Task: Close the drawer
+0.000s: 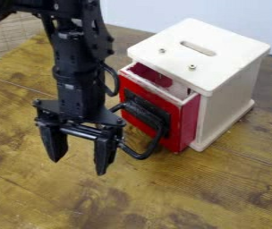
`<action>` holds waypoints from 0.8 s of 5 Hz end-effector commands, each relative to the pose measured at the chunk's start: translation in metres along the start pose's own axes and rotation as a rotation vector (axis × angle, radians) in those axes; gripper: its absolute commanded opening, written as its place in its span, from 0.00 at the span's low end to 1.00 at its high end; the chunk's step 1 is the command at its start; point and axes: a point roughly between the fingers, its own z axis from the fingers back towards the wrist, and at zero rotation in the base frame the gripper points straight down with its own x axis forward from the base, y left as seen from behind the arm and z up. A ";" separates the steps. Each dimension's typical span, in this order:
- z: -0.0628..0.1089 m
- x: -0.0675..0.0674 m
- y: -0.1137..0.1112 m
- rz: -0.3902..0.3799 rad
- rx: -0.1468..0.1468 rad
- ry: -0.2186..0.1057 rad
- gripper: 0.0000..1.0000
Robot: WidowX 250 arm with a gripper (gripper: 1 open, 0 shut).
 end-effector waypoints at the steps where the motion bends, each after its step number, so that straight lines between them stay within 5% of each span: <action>1: 0.008 -0.001 0.008 -0.016 -0.003 -0.037 1.00; 4: -0.010 0.009 -0.025 -0.037 -0.011 -0.038 1.00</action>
